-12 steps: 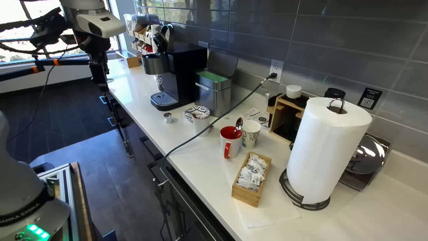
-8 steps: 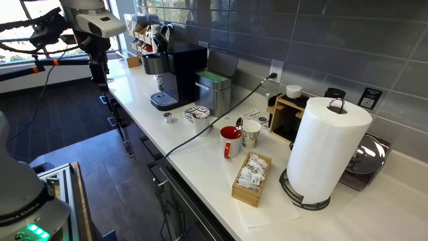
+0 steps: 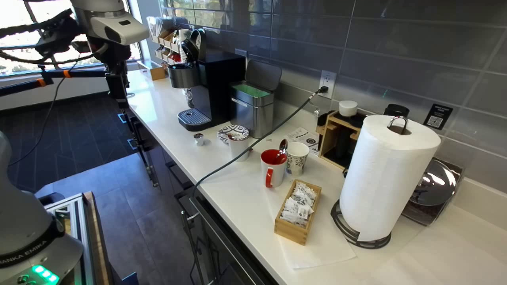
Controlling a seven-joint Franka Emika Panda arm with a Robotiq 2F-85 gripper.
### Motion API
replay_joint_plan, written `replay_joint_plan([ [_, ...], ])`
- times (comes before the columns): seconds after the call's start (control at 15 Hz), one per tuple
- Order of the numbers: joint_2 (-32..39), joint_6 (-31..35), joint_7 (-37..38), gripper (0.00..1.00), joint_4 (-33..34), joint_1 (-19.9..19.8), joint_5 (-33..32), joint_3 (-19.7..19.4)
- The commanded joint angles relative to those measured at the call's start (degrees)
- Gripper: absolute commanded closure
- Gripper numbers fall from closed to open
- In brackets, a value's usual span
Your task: Pick up the white container and put it in the silver bin
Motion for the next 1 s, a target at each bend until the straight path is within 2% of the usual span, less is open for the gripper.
replay_joint_plan([
  [0.0,0.14,-0.38,-0.90,0.00,0.20,-1.59,0.77,1.06],
  [0.33,0.14,-0.37,-0.90,0.00,0.20,-1.59,0.77,1.06],
  [0.47,3.04,3.23,3.39,0.00,1.17,-1.72,3.27,3.77],
  [0.53,4.18,6.02,8.43,0.00,1.63,-3.00,3.85,6.49],
  [0.6,5.18,8.06,10.84,0.00,2.25,-2.62,5.51,7.73],
  [0.73,7.41,12.24,15.95,0.00,3.42,-2.92,5.60,11.46],
  [0.93,11.34,15.78,21.76,0.00,5.44,-3.33,2.42,16.18],
])
